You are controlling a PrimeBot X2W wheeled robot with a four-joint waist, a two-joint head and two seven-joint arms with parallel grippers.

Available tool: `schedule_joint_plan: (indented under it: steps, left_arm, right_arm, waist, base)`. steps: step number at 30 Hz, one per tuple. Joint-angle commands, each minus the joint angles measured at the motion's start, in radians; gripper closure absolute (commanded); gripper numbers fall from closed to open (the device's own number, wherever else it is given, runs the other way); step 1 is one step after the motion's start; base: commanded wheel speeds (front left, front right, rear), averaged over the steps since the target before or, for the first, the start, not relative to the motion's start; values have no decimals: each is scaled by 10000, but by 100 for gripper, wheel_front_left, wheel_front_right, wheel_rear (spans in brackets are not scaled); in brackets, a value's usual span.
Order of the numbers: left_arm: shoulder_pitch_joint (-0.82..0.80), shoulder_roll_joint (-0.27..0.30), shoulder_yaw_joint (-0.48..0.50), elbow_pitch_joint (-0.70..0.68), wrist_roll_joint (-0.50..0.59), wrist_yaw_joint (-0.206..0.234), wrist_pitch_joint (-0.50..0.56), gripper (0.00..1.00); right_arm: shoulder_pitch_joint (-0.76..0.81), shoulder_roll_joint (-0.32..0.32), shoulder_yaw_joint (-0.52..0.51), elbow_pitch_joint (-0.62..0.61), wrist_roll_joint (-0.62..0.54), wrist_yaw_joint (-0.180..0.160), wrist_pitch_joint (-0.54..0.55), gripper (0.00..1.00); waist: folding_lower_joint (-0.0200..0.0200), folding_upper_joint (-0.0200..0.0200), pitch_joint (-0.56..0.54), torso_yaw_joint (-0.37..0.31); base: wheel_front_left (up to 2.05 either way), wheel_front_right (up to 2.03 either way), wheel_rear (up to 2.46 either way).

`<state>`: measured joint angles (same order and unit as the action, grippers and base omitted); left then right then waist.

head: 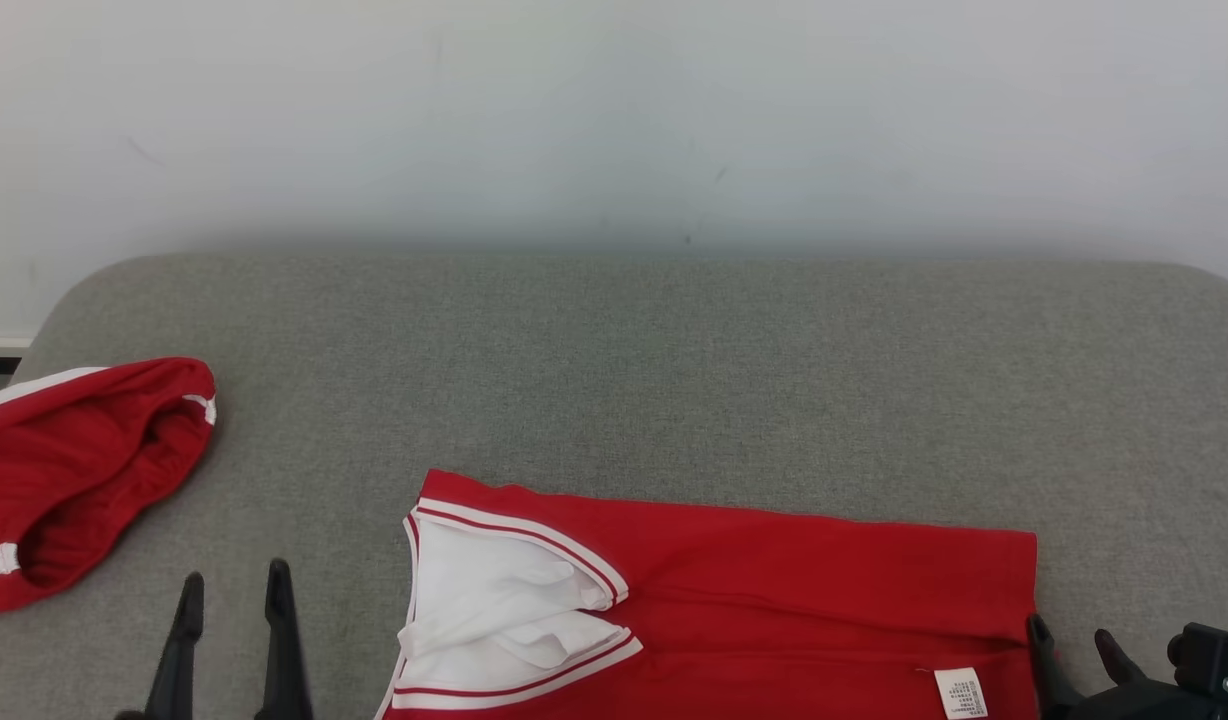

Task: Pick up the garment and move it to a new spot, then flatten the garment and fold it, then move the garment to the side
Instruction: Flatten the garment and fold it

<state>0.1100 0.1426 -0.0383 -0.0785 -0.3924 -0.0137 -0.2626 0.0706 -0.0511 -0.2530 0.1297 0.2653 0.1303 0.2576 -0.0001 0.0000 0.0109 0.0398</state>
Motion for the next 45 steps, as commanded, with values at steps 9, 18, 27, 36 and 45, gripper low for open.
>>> schedule_joint_plan:
  steps: [9,18,27,36,45]
  left_arm:
    - [360,-194,389,1201,396,-737,-32,0]
    - [169,-262,341,1423,636,-858,-32,0]
    - [-55,-343,267,1437,820,-790,-33,0]
    - [-137,-401,152,1463,850,-768,-33,0]
    - [-247,-404,54,1389,854,-669,-28,0]
  right_arm:
    - [-453,8,-470,813,-241,11,211,0]
    - [-757,8,-843,843,-612,11,941,0]
    - [-1129,6,-825,1039,-742,11,1707,0]
    - [-1431,19,-709,1765,-857,11,2628,0]
    - [-1846,36,-233,2222,-735,13,2691,0]
  waist:
    - [1,0,-112,24]
    - [1,0,85,3]
    - [1,0,360,21]
    - [1,0,544,178]
    - [1,0,693,316]
  base:
    - [0,0,0]
    - [0,0,0]
    - [0,0,0]
    - [0,0,0]
    - [0,0,0]
